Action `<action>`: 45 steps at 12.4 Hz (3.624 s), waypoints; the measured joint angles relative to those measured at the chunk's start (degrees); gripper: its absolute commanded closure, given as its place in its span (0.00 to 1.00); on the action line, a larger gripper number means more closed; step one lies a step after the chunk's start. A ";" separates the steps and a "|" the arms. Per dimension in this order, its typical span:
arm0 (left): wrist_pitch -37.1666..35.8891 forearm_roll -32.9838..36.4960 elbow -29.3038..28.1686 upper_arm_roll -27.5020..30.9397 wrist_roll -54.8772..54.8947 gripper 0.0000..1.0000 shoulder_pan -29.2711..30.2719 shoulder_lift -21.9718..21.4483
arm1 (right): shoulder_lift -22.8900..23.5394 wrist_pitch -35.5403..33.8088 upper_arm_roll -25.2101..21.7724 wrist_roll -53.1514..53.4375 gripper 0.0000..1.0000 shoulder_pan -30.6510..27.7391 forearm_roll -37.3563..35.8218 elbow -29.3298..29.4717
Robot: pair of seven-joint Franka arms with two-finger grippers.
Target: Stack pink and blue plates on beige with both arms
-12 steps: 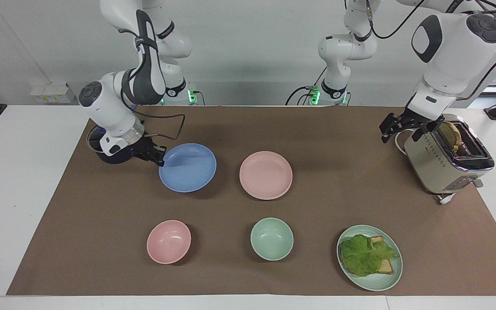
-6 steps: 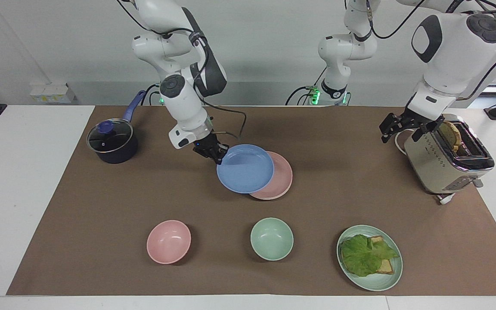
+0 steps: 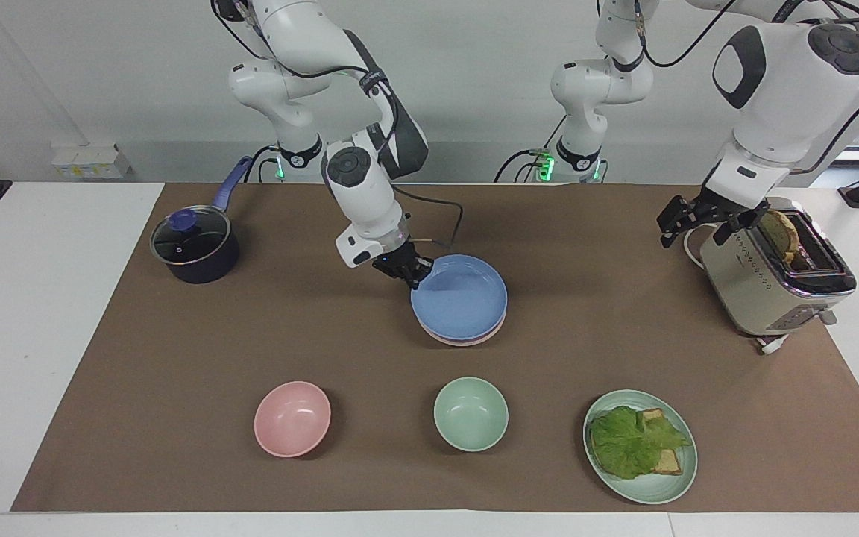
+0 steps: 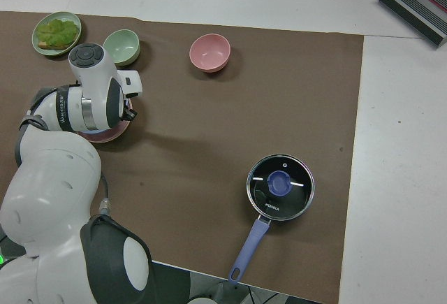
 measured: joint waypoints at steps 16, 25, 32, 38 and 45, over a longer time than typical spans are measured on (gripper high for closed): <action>0.00 0.00 0.00 0.00 0.01 0.00 0.00 0.00 | -6.80 -13.13 -1.93 0.51 0.00 -5.84 -11.89 5.10; 0.00 0.00 0.00 0.00 0.02 0.00 0.00 0.00 | -18.97 -33.96 -2.29 -20.41 0.00 -24.65 -16.44 14.07; 0.00 0.00 0.00 0.00 0.02 0.00 0.00 0.00 | -12.10 -48.60 -1.38 -20.67 0.00 -24.37 -18.57 30.43; 0.00 0.00 0.00 0.00 0.02 0.00 0.00 0.00 | -13.65 -49.40 -1.23 -20.67 0.00 -24.37 -17.93 28.67; 0.00 0.00 0.00 0.00 0.02 0.00 0.00 0.00 | -14.92 -47.83 -1.23 -20.85 0.00 -24.37 -17.92 26.02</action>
